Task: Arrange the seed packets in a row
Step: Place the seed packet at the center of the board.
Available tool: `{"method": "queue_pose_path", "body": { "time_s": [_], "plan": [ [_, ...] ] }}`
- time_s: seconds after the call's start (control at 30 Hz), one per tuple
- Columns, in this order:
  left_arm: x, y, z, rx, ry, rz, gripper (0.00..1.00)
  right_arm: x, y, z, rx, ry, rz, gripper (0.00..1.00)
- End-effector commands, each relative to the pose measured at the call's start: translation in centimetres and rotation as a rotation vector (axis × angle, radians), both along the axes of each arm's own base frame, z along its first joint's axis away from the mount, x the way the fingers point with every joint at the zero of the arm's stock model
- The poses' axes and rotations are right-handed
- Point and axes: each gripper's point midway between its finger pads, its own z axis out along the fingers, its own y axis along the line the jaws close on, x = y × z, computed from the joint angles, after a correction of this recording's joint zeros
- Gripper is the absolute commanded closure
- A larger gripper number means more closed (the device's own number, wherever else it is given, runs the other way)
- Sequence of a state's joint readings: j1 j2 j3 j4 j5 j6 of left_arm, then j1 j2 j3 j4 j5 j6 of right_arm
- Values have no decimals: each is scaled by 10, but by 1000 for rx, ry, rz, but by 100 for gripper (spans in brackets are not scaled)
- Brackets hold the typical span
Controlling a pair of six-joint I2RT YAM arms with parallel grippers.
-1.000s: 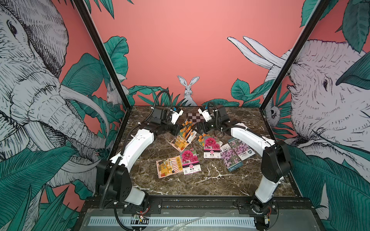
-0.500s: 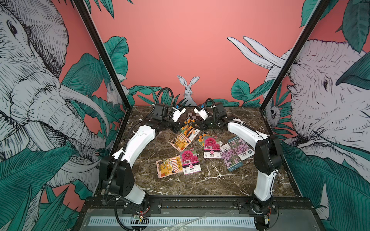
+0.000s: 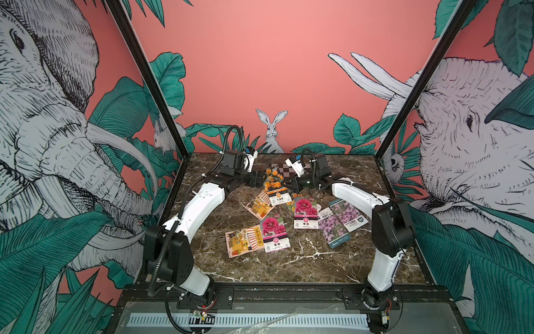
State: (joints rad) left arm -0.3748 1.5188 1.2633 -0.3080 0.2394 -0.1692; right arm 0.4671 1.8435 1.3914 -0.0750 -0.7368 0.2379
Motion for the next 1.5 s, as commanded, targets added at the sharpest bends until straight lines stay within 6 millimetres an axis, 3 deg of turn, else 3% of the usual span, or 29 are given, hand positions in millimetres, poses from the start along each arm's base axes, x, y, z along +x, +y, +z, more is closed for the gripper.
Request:
{"method": "queue_pose_path", "body": {
  "time_s": [0.0,0.13,0.3,0.6,0.7,0.83,1.13,1.17,1.3,1.47],
  "plan": [
    [0,-1,6,-185,20,114,1,16,-5,48,170,25,-170,100],
    [-6,-23,-4,-347,80,57,1,15,-3,51,302,142,-231,100],
    [-8,-43,-8,-444,137,-28,9,11,0,57,385,225,-231,100],
    [6,-45,-4,-526,140,-58,25,7,3,54,441,312,-190,100],
    [7,-44,0,-581,156,-93,38,6,2,51,438,327,-188,100],
    [8,-42,7,-623,150,-118,63,7,1,42,415,341,-196,100],
    [0,-42,6,-580,149,-159,97,10,-6,20,339,362,-228,100],
    [0,-39,4,-565,149,-154,100,10,-7,17,325,364,-236,96],
    [-1,-18,-7,-454,145,-103,100,15,-30,-2,213,339,-325,51],
    [-6,51,-42,-115,196,38,100,13,-70,-26,34,276,-440,30]
  ]
}}
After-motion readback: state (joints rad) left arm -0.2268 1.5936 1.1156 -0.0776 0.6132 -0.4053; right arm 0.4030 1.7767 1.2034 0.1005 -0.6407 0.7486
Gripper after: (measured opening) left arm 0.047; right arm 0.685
